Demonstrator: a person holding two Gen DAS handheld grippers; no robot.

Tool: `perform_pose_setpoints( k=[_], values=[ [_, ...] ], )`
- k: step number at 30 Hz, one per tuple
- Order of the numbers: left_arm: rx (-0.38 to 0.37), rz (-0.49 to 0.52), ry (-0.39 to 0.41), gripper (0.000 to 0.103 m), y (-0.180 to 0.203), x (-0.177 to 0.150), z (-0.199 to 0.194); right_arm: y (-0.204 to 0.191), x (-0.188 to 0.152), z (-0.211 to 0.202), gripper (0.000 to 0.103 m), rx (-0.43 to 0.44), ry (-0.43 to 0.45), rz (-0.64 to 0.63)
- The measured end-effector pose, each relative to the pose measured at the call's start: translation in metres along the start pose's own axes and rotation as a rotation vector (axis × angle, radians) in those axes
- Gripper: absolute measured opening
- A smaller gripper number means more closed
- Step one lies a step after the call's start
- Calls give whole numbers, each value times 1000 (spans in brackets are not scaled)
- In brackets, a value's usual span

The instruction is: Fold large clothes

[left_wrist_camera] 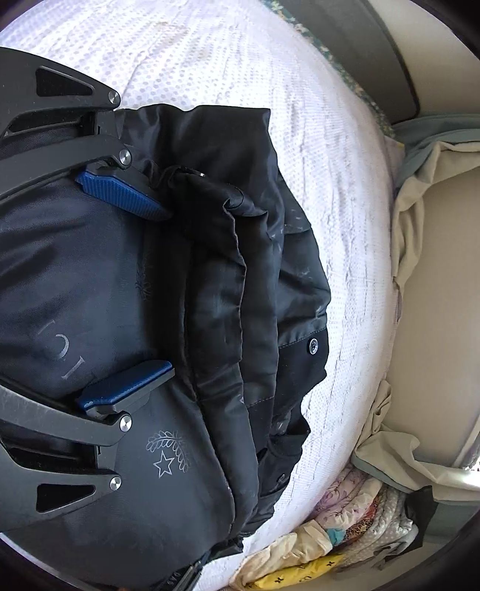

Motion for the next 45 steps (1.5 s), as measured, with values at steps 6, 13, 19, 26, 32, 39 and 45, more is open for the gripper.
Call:
perform_pose_setpoints(
  k=[6,13,19,26,32,39,45],
  values=[
    [-15,-4,-54,87,-1,10,-11,11,6,-11,21,134,-38,222],
    [-1,50,82,89,11,38,-66,-4,35,-61,50,182,29,288],
    [-175,147,109,93,71,30,-98,-86,40,-70,50,252,42,29],
    [-179,198,-58,98,101,-7,-52,-109,-3,-21,52,136,-64,-122],
    [-148,236,-38,99,105,-22,-41,-100,-23,-4,53,159,-58,-113],
    [-143,238,-42,99,99,-12,-54,-100,-16,-7,55,190,-93,-70],
    [-101,183,22,99,66,21,-70,-90,15,-40,55,324,-56,41]
  ],
)
Point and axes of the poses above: each gripper's, at about its wrist camera, not at the fingertips, and z roughly the way its jaws point, y to its right, x to its top, the point moved 10 cm from there along z, roughly the way its jaws point, and after that the axes turned 12 degrees about x, right-handed, at the moved point
